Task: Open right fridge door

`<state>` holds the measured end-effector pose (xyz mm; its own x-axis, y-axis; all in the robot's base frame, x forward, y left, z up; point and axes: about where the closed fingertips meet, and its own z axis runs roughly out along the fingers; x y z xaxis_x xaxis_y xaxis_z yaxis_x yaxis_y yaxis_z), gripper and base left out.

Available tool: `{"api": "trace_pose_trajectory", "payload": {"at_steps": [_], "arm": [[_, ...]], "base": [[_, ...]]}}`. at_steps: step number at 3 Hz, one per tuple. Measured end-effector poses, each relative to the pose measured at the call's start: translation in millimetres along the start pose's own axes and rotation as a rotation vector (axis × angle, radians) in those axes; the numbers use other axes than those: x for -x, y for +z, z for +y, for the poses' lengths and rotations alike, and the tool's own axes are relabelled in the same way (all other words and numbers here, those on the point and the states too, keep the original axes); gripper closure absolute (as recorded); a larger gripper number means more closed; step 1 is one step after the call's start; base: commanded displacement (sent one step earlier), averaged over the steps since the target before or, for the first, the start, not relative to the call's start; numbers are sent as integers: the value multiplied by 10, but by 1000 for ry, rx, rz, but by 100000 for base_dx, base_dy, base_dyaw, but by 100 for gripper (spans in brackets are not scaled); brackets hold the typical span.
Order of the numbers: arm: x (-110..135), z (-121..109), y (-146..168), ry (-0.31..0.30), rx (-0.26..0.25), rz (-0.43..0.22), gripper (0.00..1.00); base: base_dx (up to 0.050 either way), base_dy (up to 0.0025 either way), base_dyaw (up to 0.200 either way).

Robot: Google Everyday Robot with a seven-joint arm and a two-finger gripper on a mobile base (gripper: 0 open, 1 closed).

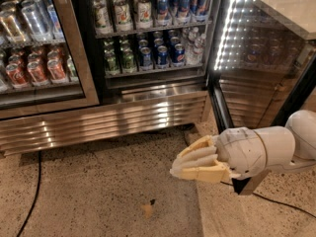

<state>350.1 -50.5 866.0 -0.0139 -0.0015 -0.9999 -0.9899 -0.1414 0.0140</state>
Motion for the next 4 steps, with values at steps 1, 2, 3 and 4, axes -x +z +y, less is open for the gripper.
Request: {"api": "trace_pose_trajectory", "payload": {"at_steps": [1, 2, 3, 4], "arm": [[0, 0, 0, 0, 0, 0, 100], [0, 0, 1, 0, 0, 0, 81], [0, 0, 1, 0, 0, 0, 58], [0, 0, 1, 0, 0, 0, 34]], "base": [[0, 0, 0], [0, 0, 0], [0, 0, 0], [0, 0, 0]]}}
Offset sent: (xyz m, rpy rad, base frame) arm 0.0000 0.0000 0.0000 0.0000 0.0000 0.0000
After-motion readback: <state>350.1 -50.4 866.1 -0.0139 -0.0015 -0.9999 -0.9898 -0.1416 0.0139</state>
